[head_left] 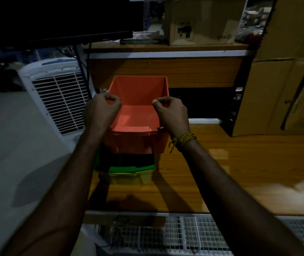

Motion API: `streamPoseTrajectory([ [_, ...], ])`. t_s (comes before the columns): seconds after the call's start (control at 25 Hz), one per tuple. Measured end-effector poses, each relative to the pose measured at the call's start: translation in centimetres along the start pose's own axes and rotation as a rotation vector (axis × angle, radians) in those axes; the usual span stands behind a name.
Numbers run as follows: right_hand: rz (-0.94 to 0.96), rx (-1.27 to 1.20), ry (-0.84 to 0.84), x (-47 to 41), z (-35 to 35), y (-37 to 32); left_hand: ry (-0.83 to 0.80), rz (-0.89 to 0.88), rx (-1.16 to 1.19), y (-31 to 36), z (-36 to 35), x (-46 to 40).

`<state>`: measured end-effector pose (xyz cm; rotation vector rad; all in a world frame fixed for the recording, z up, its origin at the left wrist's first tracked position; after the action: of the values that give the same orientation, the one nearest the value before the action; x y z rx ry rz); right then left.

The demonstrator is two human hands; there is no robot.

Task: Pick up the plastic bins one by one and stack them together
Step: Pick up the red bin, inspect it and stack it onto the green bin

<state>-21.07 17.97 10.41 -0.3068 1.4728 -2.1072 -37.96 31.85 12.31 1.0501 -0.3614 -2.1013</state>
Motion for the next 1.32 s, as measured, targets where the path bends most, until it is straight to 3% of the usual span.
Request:
streamPoseTrajectory([
  [0.32, 0.005, 0.070, -0.032, 1.2, -5.6, 1.4, 0.003, 0.038, 0.011, -5.0, 1.1, 2.2],
  [0.8, -0.075, 0.154, -0.013, 2.1, -8.6, 5.9, -0.033, 0.133, 0.000, -8.1, -1.6, 5.2],
  [1.32, -0.129, 0.291, -0.108, 2.3, -11.3, 12.3, -0.139, 0.141, -0.089, -10.3, -5.0, 8.2],
])
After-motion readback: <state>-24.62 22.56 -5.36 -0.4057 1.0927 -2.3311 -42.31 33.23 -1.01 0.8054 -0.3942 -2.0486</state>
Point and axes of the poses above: each hand's wrist, its own x-axis away from the middle knuckle, its own z-axis out of the back of the hand, y = z × x, the point moved 5 cm from there along -x, towards the middle knuckle, and after that the axes turned 12 degrees about -z, right-handed, at the moved point
